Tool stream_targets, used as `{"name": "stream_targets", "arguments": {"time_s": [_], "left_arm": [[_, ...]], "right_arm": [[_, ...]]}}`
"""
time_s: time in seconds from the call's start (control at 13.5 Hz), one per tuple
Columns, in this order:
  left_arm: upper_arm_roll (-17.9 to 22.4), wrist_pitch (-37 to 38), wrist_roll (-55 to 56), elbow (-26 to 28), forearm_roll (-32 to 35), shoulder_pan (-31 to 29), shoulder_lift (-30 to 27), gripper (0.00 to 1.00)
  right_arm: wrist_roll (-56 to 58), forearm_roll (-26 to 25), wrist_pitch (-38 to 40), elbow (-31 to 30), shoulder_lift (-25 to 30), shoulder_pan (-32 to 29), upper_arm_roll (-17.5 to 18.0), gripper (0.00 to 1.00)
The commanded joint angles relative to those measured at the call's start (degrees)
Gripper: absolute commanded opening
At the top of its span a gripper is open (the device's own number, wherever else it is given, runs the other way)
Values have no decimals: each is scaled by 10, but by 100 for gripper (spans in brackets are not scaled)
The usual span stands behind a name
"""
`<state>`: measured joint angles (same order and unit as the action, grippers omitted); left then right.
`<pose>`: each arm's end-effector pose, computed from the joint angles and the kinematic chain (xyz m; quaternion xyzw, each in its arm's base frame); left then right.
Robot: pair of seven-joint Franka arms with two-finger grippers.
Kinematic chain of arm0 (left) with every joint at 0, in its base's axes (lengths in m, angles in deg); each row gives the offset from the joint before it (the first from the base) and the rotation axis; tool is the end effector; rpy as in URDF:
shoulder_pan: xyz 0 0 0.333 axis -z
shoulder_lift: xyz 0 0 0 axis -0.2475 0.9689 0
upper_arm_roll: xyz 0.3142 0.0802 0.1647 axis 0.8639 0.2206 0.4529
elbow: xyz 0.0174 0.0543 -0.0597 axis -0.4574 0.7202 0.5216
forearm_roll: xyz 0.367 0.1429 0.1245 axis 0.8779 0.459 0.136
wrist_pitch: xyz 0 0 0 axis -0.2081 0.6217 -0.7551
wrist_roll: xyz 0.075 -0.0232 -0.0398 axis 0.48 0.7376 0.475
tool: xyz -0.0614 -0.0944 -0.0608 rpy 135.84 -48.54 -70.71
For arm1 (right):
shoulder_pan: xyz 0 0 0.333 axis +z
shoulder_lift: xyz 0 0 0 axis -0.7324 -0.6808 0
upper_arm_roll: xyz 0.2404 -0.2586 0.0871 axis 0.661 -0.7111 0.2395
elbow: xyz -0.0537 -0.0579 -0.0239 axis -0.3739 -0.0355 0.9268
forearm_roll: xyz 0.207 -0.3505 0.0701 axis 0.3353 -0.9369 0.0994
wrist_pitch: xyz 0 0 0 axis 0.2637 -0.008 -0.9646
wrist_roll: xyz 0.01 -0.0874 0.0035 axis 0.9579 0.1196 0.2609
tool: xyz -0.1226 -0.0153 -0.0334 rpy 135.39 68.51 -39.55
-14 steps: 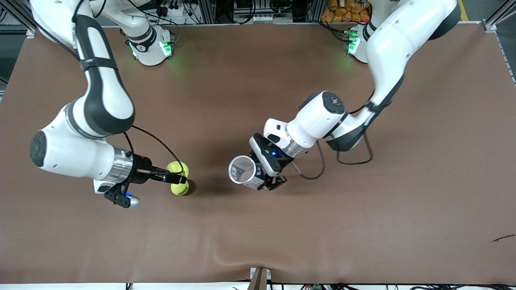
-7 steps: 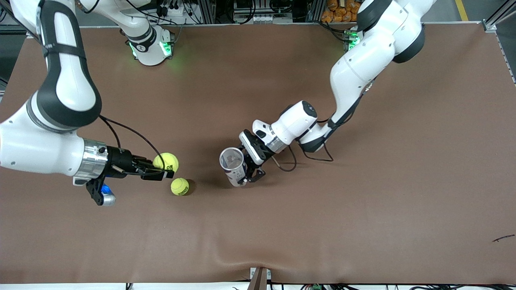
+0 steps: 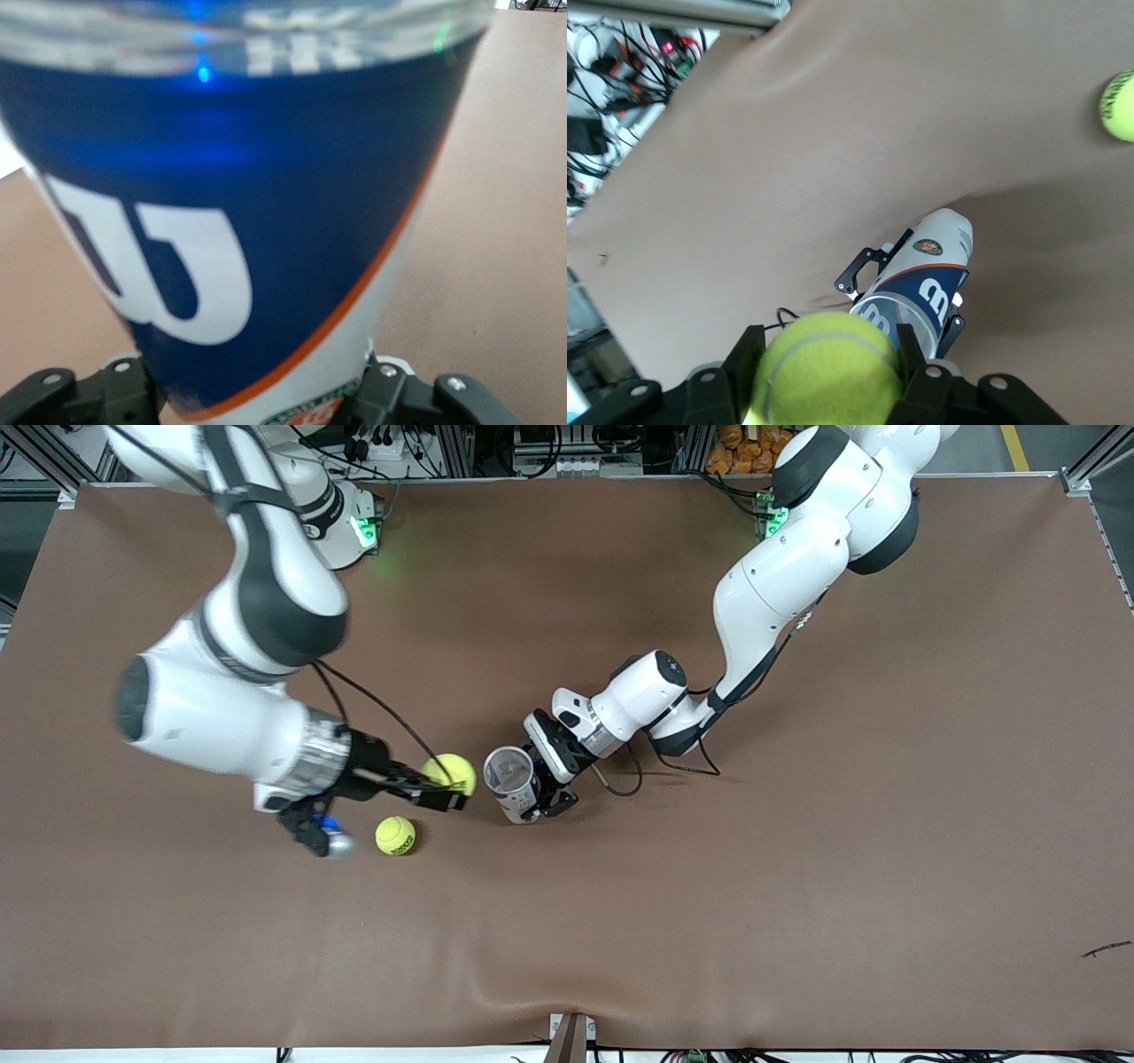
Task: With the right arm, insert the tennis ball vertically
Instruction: 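Move the held ball over the tube's open rim with the right gripper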
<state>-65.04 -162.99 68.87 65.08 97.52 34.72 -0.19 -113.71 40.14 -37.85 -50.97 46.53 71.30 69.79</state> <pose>0.5843 -0.5487 0.1656 0.7600 -0.4442 0.4119 0.2354 0.7022 0.3308 0.4843 -0.9381 0.2194 0.0554 0.2623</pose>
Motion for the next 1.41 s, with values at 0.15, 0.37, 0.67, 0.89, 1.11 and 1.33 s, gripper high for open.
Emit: {"name": "stream_targets", "arguments": {"time_s": [0.15,0.37,0.67,0.89,1.11,1.33], "left_arm": [[10,-7,14,-1,-9,9,1,76],[13,-6,13,-1,-8,9,2,76],[19,-7,14,-3,-8,11,1,76],[18,-7,14,-3,-8,11,1,77],[18,-9,14,-4,-8,10,0,77],[18,-10,14,-6,-7,10,0,77]], "right_arm": [[-36,-15,14,-3,-21,28,-4,26],[-39,-17,10,-3,-50,40,-5,29],[-44,-28,4,-3,-62,48,-5,50],[-46,-29,4,-3,-62,50,-5,100],[-45,-29,6,-3,-62,42,-6,100],[-35,-40,8,2,-62,-11,-7,100]]}}
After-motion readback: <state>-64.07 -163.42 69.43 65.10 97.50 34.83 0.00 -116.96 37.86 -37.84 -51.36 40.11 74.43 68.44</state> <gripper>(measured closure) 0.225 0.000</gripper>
